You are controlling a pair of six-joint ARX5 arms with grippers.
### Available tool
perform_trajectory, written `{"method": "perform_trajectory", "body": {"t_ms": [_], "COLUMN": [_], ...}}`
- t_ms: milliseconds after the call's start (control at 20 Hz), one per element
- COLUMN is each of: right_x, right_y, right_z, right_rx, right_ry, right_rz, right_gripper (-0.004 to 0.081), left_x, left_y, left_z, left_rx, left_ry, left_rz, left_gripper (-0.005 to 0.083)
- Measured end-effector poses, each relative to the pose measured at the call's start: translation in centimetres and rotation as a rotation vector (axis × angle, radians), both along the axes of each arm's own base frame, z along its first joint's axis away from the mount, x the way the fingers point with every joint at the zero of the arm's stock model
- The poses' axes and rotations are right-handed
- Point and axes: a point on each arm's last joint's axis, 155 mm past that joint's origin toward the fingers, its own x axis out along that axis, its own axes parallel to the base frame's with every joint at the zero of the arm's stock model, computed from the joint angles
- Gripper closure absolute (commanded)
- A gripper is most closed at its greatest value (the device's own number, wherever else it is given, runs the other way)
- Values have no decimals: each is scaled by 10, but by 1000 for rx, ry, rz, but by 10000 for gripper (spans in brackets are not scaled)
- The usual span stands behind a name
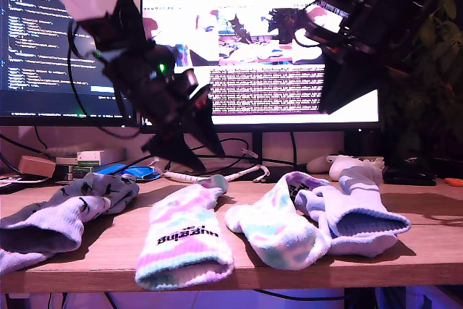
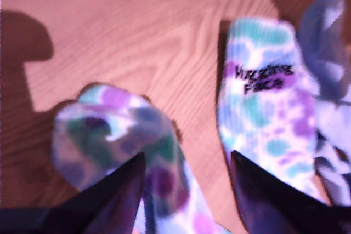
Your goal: Pair up the socks based on colour and pattern, by placing them on top of one another
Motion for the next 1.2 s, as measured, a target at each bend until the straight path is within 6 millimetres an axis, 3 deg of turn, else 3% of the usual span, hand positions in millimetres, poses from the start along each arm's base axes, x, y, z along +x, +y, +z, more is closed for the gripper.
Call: {"method": "perform_trajectory", "body": {"t_ms": [50,250,350,500,600,700,850,1050,1200], "right_x": [0,-1,0,4,3,6,13,15,22], "right_y": [0,1,1,9,24,36,44,56,59], "right_z": [0,-1,-7,-46,-73,-84,-79,-69,-69], "right_rx": [10,42,63,72,119,182,243,325,350], "right_ry": [11,41,76,176,258,300,298,311,300], "right_rz": [-19,-69,-109,-133,-120,-146,-165,-157,-172], "right_gripper": [657,637,588,518,490,457,446,446,446], "left_x": [-3,-13,-11,-10,-16,-19,-21,-31,-29], "left_y": [5,28,45,49,52,54,55,59,58], "left_z": [-2,-7,3,45,73,93,101,88,91], "left_rx": [30,163,256,270,280,278,274,293,287], "left_ry": [16,34,-17,-121,-179,-224,-241,-203,-217], "left_rz": [7,22,45,61,70,78,80,72,75], "left_gripper": [809,797,797,797,797,797,797,797,797]}}
